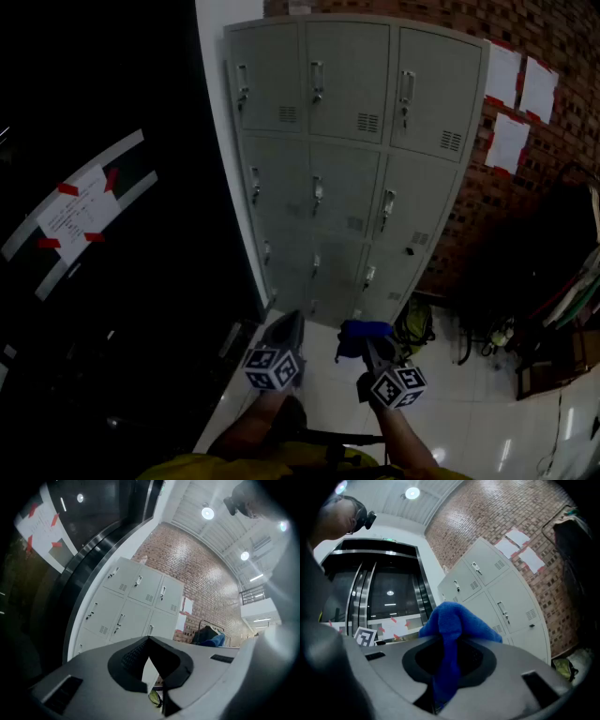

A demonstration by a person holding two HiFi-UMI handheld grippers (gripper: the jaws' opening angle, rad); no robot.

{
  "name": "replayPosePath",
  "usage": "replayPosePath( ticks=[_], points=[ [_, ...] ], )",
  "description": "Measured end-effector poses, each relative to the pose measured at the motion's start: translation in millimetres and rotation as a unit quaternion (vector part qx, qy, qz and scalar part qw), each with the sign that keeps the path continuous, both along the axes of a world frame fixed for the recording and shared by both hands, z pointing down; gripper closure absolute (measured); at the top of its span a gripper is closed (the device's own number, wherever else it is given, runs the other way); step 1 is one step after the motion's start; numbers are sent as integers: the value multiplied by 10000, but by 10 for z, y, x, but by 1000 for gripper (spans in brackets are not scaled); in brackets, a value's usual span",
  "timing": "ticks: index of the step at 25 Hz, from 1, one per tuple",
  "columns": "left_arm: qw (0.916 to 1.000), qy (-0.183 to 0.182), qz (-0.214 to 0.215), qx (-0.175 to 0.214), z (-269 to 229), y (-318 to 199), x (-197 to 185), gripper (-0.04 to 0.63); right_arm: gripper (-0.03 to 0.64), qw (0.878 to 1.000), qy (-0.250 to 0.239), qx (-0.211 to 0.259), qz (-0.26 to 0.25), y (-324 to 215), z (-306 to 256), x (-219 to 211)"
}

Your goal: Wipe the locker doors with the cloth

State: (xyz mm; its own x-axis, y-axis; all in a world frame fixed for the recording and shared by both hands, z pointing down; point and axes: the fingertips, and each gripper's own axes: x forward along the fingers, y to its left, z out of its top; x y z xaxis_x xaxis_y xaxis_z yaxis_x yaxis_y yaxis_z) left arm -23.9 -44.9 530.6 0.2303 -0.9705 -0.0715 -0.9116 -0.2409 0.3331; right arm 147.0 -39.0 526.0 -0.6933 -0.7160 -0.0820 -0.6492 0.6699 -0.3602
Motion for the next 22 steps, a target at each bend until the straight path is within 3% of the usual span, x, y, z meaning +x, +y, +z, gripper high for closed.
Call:
replayPosePath(
  ticks=[4, 8, 12, 19, 22],
  points=[
    [9996, 5, 260, 100, -51, -1030, -474, 603, 546, 9998, -47, 55, 210, -1013, 28, -555],
    [9972, -151, 673, 299, -519, -1982, -868, 603, 546, 9988, -117, 130, 461, -2055, -232, -1054],
    [9949, -232, 843, 503, -882, -2744, -1251, 603, 546, 9975, -38, 393, 588, -2736, -597, -1498],
    [9923, -211, 1083, 555, -989, -3578, -1160, 603, 546, 9949, 84, 625, 790, -3588, -982, -1475],
    [9903, -323, 1154, 707, -1161, -3781, -1076, 603, 546, 9864, 309, 1363, 866, -4141, -1872, -1367]
  ],
)
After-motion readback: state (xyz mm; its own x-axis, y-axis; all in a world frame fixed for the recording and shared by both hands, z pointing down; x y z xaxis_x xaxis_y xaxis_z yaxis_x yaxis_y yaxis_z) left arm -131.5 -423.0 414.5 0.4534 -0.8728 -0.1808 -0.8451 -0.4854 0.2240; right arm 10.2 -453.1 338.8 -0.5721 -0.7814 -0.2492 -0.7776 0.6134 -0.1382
